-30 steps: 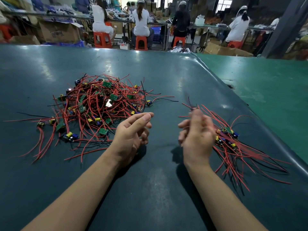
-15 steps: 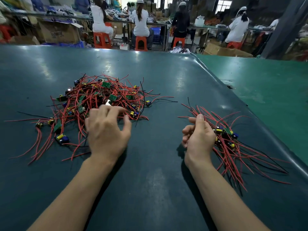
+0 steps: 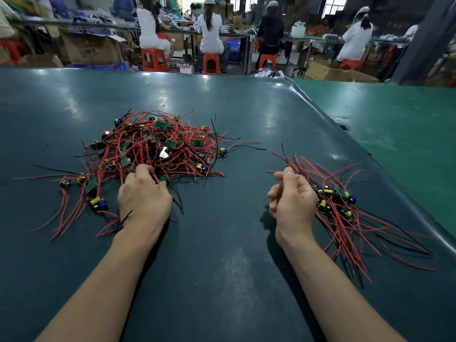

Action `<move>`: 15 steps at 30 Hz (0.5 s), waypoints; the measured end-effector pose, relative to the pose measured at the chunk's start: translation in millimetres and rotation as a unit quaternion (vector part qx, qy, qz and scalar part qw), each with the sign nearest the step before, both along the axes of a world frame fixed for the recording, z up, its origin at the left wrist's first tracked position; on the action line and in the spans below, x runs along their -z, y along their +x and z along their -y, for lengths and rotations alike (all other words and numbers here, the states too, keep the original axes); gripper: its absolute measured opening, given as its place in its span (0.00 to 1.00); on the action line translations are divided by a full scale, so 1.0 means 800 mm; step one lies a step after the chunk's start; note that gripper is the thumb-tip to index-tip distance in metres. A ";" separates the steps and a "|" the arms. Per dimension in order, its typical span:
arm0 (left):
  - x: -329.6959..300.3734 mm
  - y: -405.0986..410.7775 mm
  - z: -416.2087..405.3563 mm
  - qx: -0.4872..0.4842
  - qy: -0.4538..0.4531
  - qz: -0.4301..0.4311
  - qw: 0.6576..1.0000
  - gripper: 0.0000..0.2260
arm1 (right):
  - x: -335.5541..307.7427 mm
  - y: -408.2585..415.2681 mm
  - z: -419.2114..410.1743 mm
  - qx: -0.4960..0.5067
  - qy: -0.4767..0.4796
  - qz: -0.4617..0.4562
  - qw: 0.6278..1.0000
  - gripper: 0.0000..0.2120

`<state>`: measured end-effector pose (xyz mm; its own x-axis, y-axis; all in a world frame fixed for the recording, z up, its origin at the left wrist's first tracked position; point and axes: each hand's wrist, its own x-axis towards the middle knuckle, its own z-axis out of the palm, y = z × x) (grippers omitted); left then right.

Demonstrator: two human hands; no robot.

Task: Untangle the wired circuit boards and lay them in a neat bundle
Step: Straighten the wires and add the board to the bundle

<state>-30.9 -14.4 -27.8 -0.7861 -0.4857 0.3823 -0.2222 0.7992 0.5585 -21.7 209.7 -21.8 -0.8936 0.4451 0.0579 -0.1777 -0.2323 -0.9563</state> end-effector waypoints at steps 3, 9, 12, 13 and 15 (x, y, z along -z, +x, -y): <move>-0.003 0.003 -0.008 0.070 0.023 -0.119 0.990 0.14 | -0.001 -0.001 0.000 -0.001 0.001 0.001 1.000 0.13; -0.018 0.013 -0.024 0.135 0.018 -0.336 0.932 0.11 | 0.001 -0.001 0.000 -0.003 0.029 -0.003 1.000 0.13; -0.023 0.023 -0.035 0.176 0.002 -0.403 0.898 0.11 | 0.001 0.001 0.005 -0.050 0.089 -0.020 0.995 0.12; -0.023 0.027 -0.041 0.213 -0.009 -0.413 0.886 0.11 | 0.001 0.004 0.007 -0.094 0.096 -0.026 0.991 0.12; -0.021 0.033 -0.054 0.302 -0.032 -0.404 0.862 0.12 | -0.002 0.009 0.012 -0.211 0.085 -0.030 0.973 0.16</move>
<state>-4.5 28.8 -11.0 -0.3516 -0.0373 0.9354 0.6879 0.6675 0.2851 -14.1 200.0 -20.4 -0.9877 0.0190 0.1553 -0.1565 -0.1367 -0.9782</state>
